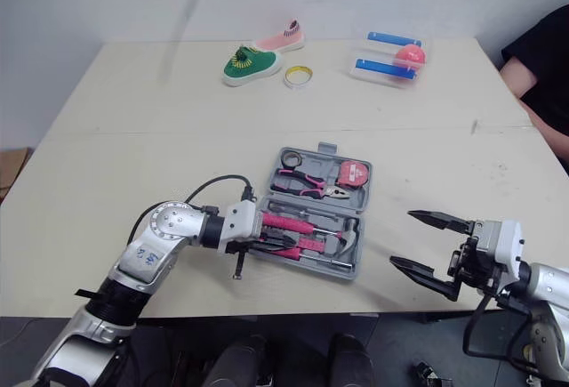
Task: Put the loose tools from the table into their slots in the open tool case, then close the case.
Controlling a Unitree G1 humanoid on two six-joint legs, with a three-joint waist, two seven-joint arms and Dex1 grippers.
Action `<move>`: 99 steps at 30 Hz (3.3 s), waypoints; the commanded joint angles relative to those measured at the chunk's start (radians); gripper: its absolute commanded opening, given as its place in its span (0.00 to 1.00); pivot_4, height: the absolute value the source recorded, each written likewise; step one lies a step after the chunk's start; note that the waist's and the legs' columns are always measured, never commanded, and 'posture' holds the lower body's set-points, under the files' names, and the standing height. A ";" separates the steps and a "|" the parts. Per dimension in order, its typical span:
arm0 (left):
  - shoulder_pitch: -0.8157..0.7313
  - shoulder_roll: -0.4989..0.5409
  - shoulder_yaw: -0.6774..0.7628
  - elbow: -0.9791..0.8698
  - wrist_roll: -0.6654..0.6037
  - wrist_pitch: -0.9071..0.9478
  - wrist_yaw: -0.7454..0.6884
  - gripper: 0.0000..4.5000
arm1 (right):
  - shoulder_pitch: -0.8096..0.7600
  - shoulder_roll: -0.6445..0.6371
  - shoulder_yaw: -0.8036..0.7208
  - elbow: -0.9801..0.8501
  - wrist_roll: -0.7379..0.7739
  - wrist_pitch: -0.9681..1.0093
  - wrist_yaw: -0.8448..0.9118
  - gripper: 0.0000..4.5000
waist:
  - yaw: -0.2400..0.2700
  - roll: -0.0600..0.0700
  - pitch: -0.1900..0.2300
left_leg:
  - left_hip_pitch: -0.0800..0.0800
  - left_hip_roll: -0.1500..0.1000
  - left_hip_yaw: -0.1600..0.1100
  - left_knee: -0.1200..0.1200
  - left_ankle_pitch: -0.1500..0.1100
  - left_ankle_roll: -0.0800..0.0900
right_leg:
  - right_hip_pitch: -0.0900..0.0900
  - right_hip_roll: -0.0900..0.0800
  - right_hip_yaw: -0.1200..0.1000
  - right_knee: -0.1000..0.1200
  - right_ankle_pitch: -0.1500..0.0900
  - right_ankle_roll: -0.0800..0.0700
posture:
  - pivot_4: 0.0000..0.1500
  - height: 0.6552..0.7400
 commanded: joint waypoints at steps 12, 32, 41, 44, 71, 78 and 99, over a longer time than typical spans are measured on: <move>0.025 0.026 -0.051 0.041 0.056 -0.001 -0.008 0.01 | 0.029 0.012 -0.025 -0.009 0.017 -0.026 0.021 1.00 | 0.001 0.000 0.000 | 0.001 0.000 0.000 0.000 0.000 0.000 | 0.000 0.000 0.000 0.000 0.000 0.000 | 1.00 1.00; 0.024 0.089 -0.258 0.055 0.205 0.311 0.029 0.01 | 0.042 0.027 -0.022 -0.013 0.020 -0.028 -0.012 1.00 | 0.000 0.002 -0.020 | 0.017 0.001 -0.004 -0.002 -0.006 -0.001 | 0.019 -0.009 0.004 -0.010 -0.001 -0.001 | 1.00 1.00; 0.024 0.075 -0.269 0.097 0.199 0.325 0.075 0.01 | 0.034 0.047 -0.023 0.017 0.012 -0.036 -0.041 1.00 | 0.001 0.007 -0.038 | 0.021 0.001 -0.007 -0.005 -0.010 -0.005 | 0.024 -0.011 0.003 -0.013 -0.002 -0.003 | 1.00 1.00; 0.032 0.028 -0.173 0.070 0.101 0.179 0.068 0.01 | 0.004 0.055 -0.036 0.034 0.024 -0.032 -0.061 1.00 | 0.001 0.009 -0.038 | 0.021 0.001 -0.007 -0.006 -0.010 -0.005 | 0.024 -0.012 0.003 -0.014 -0.002 -0.003 | 1.00 1.00; -0.025 0.038 0.270 0.188 -0.081 0.107 0.240 0.00 | -0.225 -0.066 0.239 0.137 -0.310 0.161 -0.247 0.01 | 0.000 -0.007 -0.016 | -0.003 -0.005 -0.003 -0.004 0.000 0.003 | 0.000 -0.008 -0.004 -0.007 0.001 0.003 | 1.00 1.00; -0.135 -0.047 0.199 0.324 0.002 0.128 0.298 0.00 | -0.378 -0.025 0.373 0.182 -0.392 0.186 -0.268 0.01 | -0.002 -0.008 -0.012 | -0.003 -0.004 -0.003 -0.002 0.001 0.002 | 0.000 -0.006 -0.005 -0.005 0.002 0.003 | 1.00 1.00; -0.001 -0.053 0.178 0.160 -0.048 0.181 0.206 0.00 | -0.484 0.044 0.483 0.312 -0.465 0.046 -0.228 0.01 | -0.008 -0.009 -0.011 | -0.004 -0.002 -0.003 -0.002 0.001 0.001 | -0.001 -0.002 -0.004 -0.006 0.002 0.003 | 1.00 1.00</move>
